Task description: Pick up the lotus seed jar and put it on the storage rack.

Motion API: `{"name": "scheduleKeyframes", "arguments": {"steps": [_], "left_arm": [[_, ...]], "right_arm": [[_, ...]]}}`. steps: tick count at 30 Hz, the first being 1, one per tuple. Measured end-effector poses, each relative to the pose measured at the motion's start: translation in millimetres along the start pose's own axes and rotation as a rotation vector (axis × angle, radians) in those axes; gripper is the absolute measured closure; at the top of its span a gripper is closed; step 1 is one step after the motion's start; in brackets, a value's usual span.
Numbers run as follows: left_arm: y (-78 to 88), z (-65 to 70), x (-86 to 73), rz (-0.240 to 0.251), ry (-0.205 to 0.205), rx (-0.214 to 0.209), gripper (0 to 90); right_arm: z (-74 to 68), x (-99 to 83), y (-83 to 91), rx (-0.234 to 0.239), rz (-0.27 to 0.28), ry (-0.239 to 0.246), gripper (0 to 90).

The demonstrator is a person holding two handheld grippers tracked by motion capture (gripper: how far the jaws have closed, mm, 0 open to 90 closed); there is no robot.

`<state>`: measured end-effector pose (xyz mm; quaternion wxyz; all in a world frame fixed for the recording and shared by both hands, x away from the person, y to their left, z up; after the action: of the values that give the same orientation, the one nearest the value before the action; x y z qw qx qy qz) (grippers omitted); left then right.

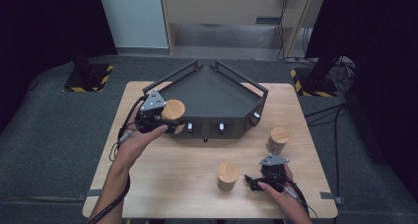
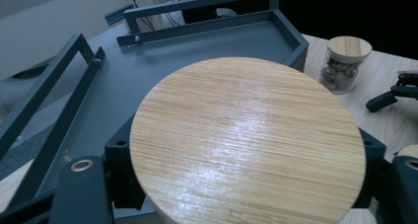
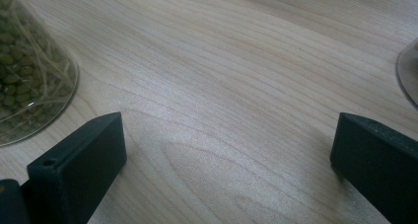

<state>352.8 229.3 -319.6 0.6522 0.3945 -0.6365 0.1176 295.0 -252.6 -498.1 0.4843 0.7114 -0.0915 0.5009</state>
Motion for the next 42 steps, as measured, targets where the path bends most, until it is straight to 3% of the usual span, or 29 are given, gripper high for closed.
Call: {"name": "scheduleKeyframes", "arguments": {"steps": [11,23,30,42], "left_arm": [[-8.8,-11.8,12.1,-0.002,-0.009,-0.005,24.7],[-15.7,-29.6,17.0,0.025,0.014,0.014,24.7],[-31.0,-40.3,18.5,0.002,0.015,0.019,24.7],[-58.2,-53.3,16.5,0.027,0.044,0.014,24.7]], "right_arm": [[-0.2,-0.1,0.1,-0.001,0.000,0.000,0.5],[-0.2,-0.1,0.1,-0.001,0.000,-0.001,0.5],[-0.3,-0.1,0.1,-0.001,0.001,-0.002,0.5],[0.0,-0.2,0.2,0.001,0.000,-0.001,0.5]]}}
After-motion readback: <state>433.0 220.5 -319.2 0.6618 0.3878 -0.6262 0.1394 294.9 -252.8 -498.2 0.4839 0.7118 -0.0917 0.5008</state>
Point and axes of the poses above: each handheld gripper's, and its own axes: y roughly backward along the jaws, x roughly out of its top, z roughly to its right, the point moved 6 cm from there along -y, roughly forward along the jaws, and after that the axes turned 7 degrees about z, right-handed, at the moved point
